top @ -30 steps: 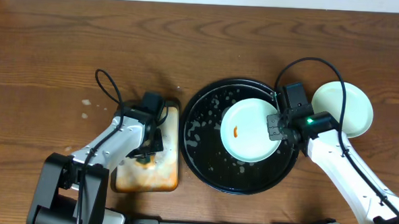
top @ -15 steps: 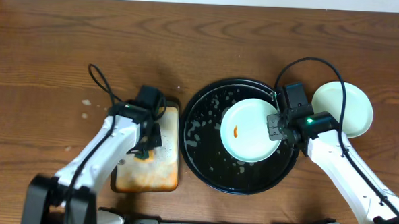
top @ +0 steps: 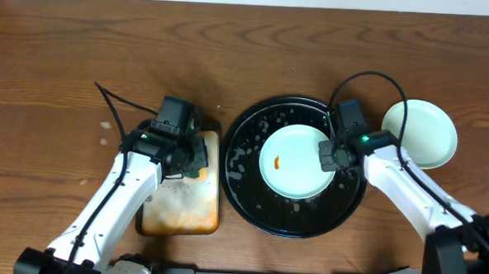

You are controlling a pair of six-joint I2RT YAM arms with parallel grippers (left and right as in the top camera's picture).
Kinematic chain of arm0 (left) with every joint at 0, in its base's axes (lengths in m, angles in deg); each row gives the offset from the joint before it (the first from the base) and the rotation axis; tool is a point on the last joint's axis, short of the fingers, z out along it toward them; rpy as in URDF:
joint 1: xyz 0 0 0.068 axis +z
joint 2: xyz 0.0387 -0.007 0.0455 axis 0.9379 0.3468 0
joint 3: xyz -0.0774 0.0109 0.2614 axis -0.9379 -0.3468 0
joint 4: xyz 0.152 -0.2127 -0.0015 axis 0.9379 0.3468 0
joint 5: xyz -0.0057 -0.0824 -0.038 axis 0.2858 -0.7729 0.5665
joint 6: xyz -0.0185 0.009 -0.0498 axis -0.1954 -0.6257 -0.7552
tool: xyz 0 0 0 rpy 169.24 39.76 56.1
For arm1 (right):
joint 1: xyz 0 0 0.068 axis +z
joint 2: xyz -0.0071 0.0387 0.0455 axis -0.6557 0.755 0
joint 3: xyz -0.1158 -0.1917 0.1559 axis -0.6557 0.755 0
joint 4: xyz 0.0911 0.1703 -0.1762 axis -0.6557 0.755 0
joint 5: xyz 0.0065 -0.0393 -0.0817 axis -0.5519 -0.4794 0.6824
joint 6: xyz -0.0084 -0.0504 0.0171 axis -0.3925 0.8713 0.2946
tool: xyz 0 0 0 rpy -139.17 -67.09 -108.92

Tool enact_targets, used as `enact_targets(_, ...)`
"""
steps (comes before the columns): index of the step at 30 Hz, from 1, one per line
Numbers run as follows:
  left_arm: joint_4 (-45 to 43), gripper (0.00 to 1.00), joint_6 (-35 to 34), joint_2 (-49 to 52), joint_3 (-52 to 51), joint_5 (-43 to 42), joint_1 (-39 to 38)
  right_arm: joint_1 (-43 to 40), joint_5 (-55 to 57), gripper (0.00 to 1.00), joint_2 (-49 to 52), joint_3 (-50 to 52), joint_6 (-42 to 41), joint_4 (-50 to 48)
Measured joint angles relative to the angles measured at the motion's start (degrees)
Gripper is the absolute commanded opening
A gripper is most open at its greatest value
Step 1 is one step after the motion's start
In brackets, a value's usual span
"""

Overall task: Clean dirty plates on tray and stack at the side
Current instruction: 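Wipe the mint-green plate on the black tray with the left-held sponge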

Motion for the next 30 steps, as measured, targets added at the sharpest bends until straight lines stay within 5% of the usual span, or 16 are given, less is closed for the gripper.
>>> enact_targets(9, -9.9, 0.07, -2.6, 0.0, 0.0, -7.7, -0.7, 0.0, -1.6, 0.01, 4.5, 0.1, -2.1, -1.6)
enact_targets(14, -15.9, 0.07, -6.2, 0.6, 0.3, -9.6, -7.9, 0.0, -2.0, 0.01, 4.7, 0.1, -2.6, -1.8)
enact_targets(30, -16.6, 0.08, -11.9, 28.2, 16.8, -6.8, -24.6, 0.0, -2.4, 0.01, 4.7, 0.1, -2.8, -1.8)
